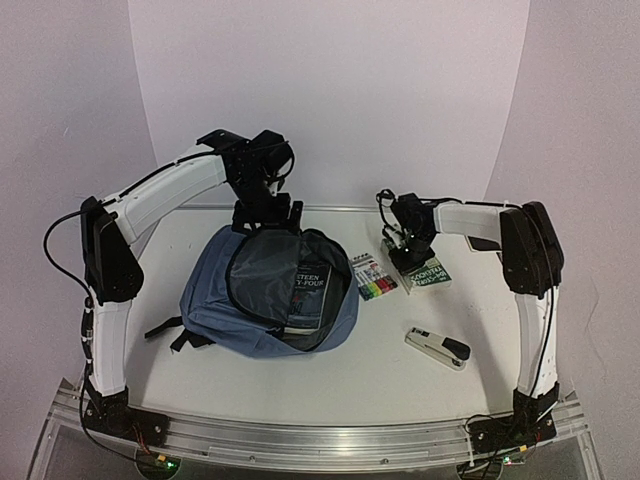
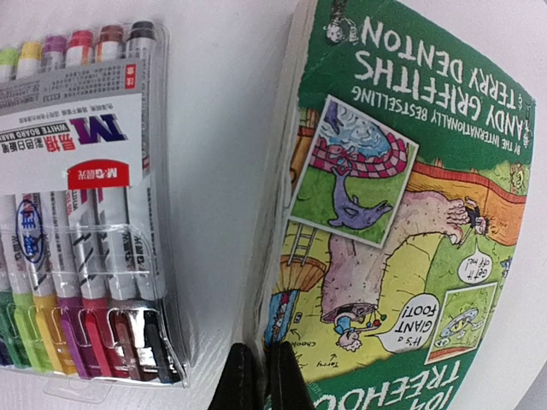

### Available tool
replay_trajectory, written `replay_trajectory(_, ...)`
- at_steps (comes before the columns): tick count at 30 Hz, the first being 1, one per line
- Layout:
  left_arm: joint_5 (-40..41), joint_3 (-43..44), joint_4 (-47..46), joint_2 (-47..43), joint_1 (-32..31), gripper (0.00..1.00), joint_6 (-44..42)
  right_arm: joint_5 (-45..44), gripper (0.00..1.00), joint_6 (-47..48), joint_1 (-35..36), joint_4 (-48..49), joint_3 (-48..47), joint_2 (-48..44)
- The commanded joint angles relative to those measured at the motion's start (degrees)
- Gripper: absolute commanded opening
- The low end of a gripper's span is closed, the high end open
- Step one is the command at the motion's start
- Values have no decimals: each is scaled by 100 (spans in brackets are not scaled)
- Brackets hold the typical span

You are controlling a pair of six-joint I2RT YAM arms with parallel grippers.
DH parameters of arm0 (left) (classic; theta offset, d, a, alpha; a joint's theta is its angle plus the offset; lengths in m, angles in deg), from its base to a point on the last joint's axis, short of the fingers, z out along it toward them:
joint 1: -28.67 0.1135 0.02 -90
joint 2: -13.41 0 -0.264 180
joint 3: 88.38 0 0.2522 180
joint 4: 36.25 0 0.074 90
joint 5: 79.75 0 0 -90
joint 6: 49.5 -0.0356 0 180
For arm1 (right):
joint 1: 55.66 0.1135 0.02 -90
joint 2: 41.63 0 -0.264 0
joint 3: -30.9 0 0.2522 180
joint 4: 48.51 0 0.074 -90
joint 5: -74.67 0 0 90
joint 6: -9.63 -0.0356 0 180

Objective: Pack the student bag
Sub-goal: Pick up the book from the center of the board.

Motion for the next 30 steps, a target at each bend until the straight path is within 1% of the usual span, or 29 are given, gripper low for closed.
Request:
replay_trajectory(1,3,-6,-82,-330,-3,100,-48,690,0,126,-169,-818,-148,36)
replay_trajectory(8,-121,206,-237,-181,18,100,-130,1211,0,429,-422,-1155,-498,-716)
replay_trajectory(13,-606,854,-345,192,31,100,-267,1615,0,322,-680,-1221,-731,-1143)
replay_trajectory(18,-1048,1417,-674,567,32,100,-148,2159,0,178,-890,-1247,-1004,-1453)
replay_trajectory(20,-1300,1407,-1064,590,47,100,27,2428,0,100,-896,-1231,-1081,-1568)
replay_trajectory(24,-1724,1076,-2169,587,77,100,737,2954,0,-190,-888,-1195,-1182,-1639)
replay_trajectory(30,-1925,1164,-3138,1068,85,100,1981,3255,0,-518,-711,-970,-1124,-1742)
